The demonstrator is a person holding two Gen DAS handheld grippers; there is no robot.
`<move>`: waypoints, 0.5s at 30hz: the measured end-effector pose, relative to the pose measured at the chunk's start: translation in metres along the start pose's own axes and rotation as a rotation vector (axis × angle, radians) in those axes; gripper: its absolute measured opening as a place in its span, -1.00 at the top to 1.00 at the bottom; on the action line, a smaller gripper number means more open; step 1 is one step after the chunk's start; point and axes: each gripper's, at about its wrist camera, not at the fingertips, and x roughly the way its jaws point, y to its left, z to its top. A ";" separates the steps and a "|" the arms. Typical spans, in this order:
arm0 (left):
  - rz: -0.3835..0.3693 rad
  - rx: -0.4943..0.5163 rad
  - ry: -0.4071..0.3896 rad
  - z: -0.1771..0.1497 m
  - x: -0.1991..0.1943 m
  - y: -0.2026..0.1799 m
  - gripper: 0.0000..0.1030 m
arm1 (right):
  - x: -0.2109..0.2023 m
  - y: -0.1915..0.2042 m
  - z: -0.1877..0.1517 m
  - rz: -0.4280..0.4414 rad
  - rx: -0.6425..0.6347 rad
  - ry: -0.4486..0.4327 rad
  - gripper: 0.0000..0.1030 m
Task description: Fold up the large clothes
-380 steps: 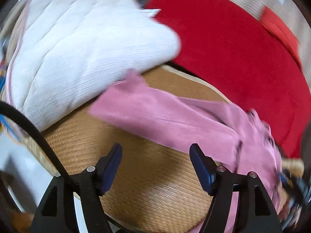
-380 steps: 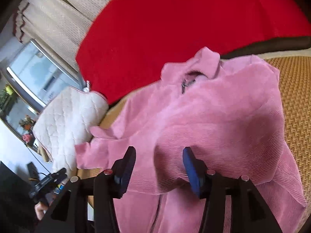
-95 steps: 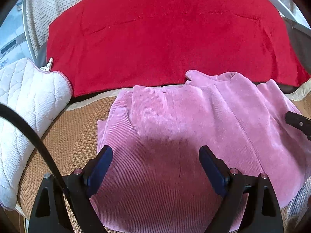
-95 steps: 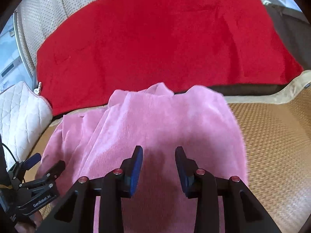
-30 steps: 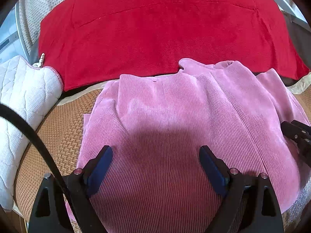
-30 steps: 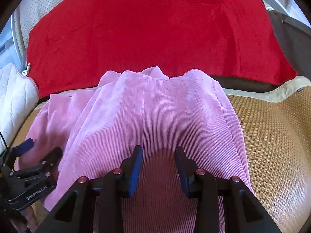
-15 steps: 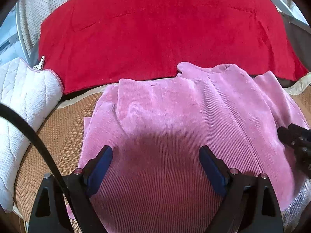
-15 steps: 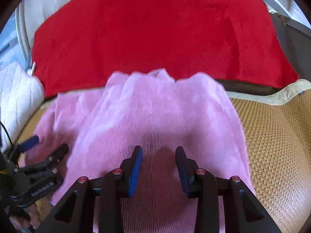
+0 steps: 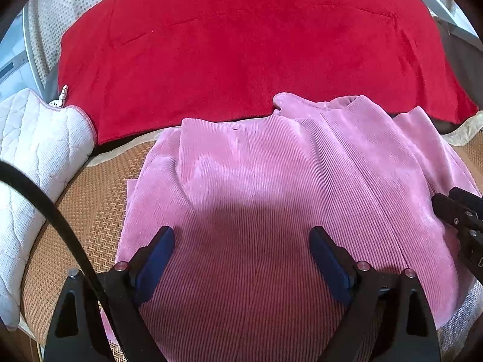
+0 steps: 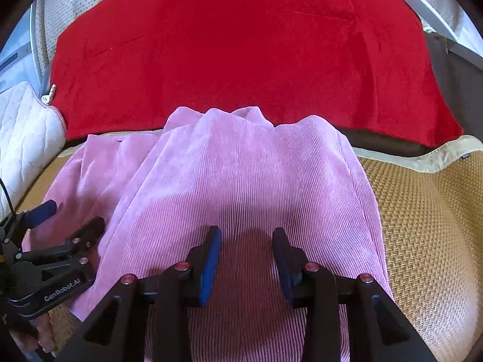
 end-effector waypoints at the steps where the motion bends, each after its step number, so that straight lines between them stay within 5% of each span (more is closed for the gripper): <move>1: 0.000 0.000 0.000 0.000 0.000 0.000 -0.76 | -0.001 0.000 -0.001 0.001 0.002 0.000 0.23; 15: -0.004 -0.047 -0.046 0.001 -0.020 0.027 -0.76 | -0.014 -0.019 0.000 0.021 0.065 -0.001 0.23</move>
